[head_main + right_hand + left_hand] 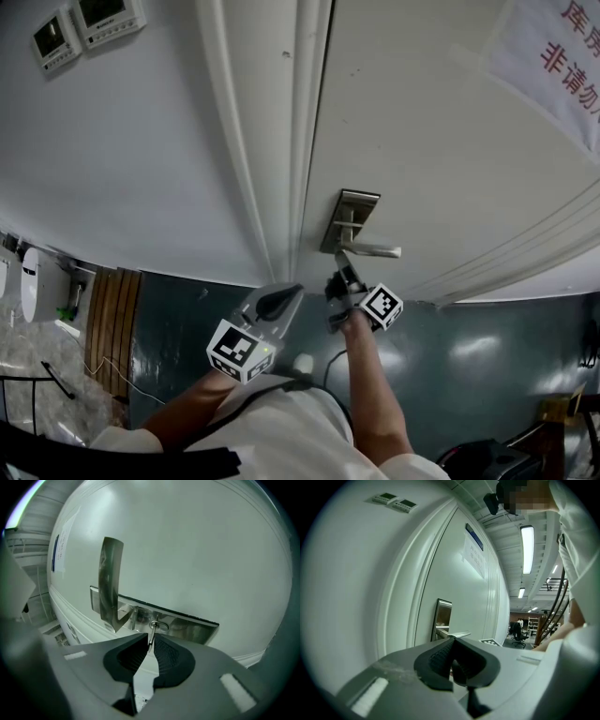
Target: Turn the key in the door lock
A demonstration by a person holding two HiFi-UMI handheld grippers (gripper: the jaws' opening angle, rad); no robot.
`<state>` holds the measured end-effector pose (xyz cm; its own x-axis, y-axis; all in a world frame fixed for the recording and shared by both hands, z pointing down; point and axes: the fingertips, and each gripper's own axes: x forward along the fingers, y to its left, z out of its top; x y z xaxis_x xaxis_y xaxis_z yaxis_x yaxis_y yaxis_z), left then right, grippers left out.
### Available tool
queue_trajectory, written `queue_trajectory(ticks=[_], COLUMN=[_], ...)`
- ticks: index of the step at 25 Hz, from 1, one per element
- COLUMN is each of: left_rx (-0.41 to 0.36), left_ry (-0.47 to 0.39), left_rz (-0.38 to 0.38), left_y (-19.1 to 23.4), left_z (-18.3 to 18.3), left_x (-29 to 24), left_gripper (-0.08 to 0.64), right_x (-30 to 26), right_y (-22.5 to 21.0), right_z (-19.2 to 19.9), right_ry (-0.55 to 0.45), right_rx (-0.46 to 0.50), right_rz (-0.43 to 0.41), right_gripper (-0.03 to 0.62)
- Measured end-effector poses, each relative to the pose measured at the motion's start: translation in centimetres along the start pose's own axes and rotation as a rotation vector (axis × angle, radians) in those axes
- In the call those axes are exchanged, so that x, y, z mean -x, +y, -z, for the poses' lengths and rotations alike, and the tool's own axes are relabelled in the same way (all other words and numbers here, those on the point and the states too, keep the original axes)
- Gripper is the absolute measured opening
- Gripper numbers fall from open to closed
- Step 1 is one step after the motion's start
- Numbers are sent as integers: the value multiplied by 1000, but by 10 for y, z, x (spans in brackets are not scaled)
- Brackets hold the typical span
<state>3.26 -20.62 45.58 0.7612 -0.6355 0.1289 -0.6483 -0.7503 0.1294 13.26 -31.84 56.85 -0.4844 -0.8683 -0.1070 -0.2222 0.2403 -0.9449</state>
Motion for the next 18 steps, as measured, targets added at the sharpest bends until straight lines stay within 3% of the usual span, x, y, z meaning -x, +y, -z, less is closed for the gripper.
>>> queue_trajectory(ticks=[4,18], left_rx=[-1,-4], left_ry=[1,-3], left_rz=[1,5], left_y=[0,3], left_z=[0,1], left_x=[1,13], left_gripper=[6,6], right_x=[4,1], right_y=[-3,4], right_z=[0,6], right_ry=[20,106], right_rx=[123,681], right_rz=[123,359], right_gripper=[43,44])
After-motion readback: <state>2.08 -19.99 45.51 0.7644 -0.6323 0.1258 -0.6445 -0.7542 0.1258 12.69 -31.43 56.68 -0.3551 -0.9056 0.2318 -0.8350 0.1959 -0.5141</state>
